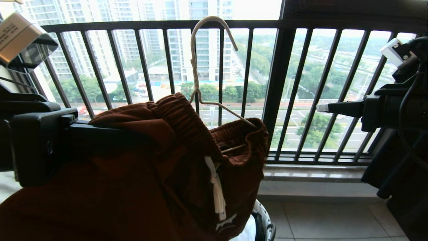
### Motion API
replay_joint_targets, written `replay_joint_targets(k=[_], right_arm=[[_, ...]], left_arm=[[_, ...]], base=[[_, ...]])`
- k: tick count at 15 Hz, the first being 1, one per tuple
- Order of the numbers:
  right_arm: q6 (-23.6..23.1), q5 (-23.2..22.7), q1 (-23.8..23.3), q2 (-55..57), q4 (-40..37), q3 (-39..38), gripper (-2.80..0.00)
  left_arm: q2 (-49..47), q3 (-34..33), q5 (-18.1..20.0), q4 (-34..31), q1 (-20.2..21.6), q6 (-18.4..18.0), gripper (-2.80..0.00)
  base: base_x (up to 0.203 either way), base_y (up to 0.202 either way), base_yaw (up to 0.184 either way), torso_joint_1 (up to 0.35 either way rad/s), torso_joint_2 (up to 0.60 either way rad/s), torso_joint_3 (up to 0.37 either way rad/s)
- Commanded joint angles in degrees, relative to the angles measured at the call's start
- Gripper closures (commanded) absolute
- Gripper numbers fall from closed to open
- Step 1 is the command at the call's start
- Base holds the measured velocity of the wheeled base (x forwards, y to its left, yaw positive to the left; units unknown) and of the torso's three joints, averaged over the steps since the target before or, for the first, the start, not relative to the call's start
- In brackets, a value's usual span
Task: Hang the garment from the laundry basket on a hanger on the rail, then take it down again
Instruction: Hang the clothes rack on the clothesline
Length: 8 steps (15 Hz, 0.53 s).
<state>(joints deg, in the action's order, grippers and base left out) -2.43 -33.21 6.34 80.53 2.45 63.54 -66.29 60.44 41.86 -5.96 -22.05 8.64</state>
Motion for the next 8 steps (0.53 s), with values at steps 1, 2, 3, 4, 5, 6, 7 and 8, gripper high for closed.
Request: replay_joint_targets(k=[1, 2, 3, 4, 5, 6, 7, 8], right_arm=[[-0.04, -0.22, -0.10, 0.06, 0.10, 0.01, 0.00], [-0.04, -0.27, -0.10, 0.06, 0.10, 0.01, 0.00], [-0.12, -0.27, -0.10, 0.06, 0.10, 0.01, 0.00], [-0.04, -0.18, -0.10, 0.06, 0.10, 0.01, 0.00], [-0.04, -0.18, -0.10, 0.12, 0.10, 0.01, 0.00], [-0.03, -0.18, -0.10, 0.15, 0.10, 0.01, 0.00], [0.05, -0.18, -0.10, 0.15, 0.10, 0.01, 0.00], [0.05, -0.18, -0.10, 0.15, 0.10, 0.01, 0.00]], left_arm=[[0.05, 0.03, 0.24, -0.02, -0.10, 0.06, 0.00], [0.10, 0.03, 0.24, -0.02, -0.10, 0.06, 0.00], [0.10, 0.03, 0.24, -0.02, -0.10, 0.06, 0.00], [0.10, -0.06, 0.24, -0.10, -0.19, -0.02, 0.00], [-0.05, -0.42, 0.24, -0.06, -0.72, -0.03, 0.00], [-0.15, -0.75, 0.24, 0.07, -1.36, -0.03, 0.00], [-0.08, -0.84, 0.24, 0.07, -2.19, -0.03, 0.00], [-0.07, -0.85, 0.24, -0.02, -2.38, 0.06, 0.00]], base=[[0.000, 0.000, 0.000, 0.149, -0.47, -0.314], [0.000, 0.000, 0.000, 0.160, -0.47, -0.319], [0.000, 0.000, 0.000, 0.168, -0.47, -0.320], [0.000, 0.000, 0.000, 0.164, -0.48, -0.310], [0.000, 0.000, 0.000, 0.178, -0.48, -0.315], [0.000, 0.000, 0.000, 0.177, -0.49, -0.309], [0.000, 0.000, 0.000, 0.188, -0.48, -0.302], [0.000, 0.000, 0.000, 0.186, -0.49, -0.309]])
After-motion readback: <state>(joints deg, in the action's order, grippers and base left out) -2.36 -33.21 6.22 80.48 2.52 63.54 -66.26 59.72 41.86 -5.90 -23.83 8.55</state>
